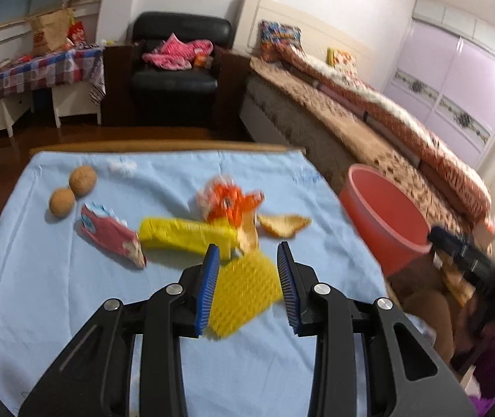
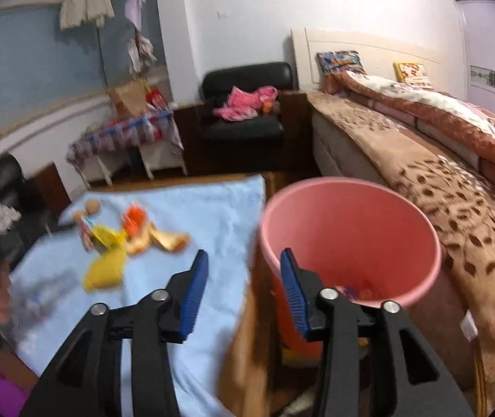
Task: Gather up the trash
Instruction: 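Move both open tools back over the cloth-covered table, then grasp the yellow foam net with the left tool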
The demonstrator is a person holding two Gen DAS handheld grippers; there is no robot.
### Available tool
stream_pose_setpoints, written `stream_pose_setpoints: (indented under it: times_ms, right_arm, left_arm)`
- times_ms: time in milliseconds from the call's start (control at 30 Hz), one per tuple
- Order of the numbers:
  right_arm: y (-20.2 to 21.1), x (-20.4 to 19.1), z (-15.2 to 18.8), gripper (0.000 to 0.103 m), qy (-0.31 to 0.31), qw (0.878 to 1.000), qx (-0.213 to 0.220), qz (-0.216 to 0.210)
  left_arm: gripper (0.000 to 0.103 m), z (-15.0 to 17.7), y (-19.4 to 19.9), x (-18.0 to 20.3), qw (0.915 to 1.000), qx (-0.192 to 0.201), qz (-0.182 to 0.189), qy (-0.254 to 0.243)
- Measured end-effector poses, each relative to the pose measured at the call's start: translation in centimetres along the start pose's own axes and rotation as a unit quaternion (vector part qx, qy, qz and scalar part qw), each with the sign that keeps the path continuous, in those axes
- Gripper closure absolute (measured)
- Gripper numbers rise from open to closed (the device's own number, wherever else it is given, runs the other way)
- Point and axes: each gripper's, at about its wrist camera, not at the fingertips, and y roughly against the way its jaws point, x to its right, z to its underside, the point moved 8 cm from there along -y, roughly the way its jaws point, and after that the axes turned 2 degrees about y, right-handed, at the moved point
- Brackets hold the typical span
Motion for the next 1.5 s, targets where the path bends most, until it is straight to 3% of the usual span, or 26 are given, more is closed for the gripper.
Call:
stream_pose_setpoints:
  times_ms: [100,200,433,600,767,833,933,1267,1500]
  right_arm:
    - [-1.9,-2.5,0.1,0.053,-0.001,0.998,-0.04,-0.04]
    - [-3.8,-4.5,0.9,0.053,0.021,0.995,-0.077,-0.053]
    - [-8.7,-5.5,3.7,0.053,0.024,0.985,-0.167,-0.039]
    - [-11.4,-5.4,5.3,0.053,0.019,0.977,-0.213,-0.023]
    - [-13.2,-5.3,4.9,0.056,0.039,0.974,-0.225,0.009]
    - [-14.1,-5.1,4.5,0.056,0.049,0.973,-0.225,0.022]
    - [-15.5,-4.4,3.6,0.056,0.064,0.972,-0.22,0.047]
    - [-17.3,-3.6,2.2,0.056,0.054,0.974,-0.213,0.053]
    - [-16.4,-3.4,2.5,0.056,0.031,0.978,-0.205,0.033]
  left_arm:
    - [0.069,1.4,-0.3,0.0,0.9999,-0.01,0.001,-0.009]
    - [0.069,2.3,-0.6,-0.3,0.9998,-0.017,0.002,-0.012]
    - [0.068,3.9,-2.3,-0.3,0.9978,-0.053,0.011,-0.038]
    - [0.068,4.6,-3.7,-0.3,0.9945,-0.07,-0.005,-0.077]
    - [0.067,4.9,-4.9,-0.1,0.9915,-0.089,-0.001,-0.095]
    - [0.056,4.9,-5.1,0.3,0.9909,-0.092,0.009,-0.098]
    - [0.056,4.8,-5.5,0.4,0.9896,-0.099,0.003,-0.104]
    - [0.056,4.8,-6.3,0.7,0.9873,-0.101,-0.02,-0.121]
    - [0.083,4.5,-6.4,0.1,0.9857,-0.098,-0.037,-0.132]
